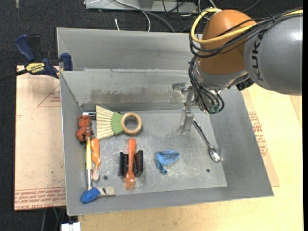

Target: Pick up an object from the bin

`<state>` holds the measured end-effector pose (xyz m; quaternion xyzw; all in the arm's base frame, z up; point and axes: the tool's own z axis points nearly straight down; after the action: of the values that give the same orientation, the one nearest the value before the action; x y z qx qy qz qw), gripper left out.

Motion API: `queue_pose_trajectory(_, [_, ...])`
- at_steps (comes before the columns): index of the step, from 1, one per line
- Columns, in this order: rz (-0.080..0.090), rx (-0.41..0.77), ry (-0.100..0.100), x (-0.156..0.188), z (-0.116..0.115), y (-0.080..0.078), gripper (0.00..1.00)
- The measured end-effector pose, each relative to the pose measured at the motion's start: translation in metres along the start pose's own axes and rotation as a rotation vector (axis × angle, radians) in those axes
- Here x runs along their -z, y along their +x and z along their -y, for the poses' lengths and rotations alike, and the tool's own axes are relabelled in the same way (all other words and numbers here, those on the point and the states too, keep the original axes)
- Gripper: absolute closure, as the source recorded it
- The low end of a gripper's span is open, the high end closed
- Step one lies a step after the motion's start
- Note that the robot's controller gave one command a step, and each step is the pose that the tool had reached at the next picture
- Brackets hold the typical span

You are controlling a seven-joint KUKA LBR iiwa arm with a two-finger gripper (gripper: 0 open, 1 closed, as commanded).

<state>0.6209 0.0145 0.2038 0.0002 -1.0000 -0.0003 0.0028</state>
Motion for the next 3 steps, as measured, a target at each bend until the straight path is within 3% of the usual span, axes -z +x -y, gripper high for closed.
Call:
queue_pose_trajectory(1, [0.010, 0.000, 0.000, 0.004, 0.000, -0.001, 0.00])
queue_pose_trajectory(2, [-0.007, 0.086, -0.001, -0.080, -0.011, 0.092, 0.00])
queue_pose_trajectory(3, [0.019, 0.206, 0.002, -0.079, 0.005, 0.100, 0.00])
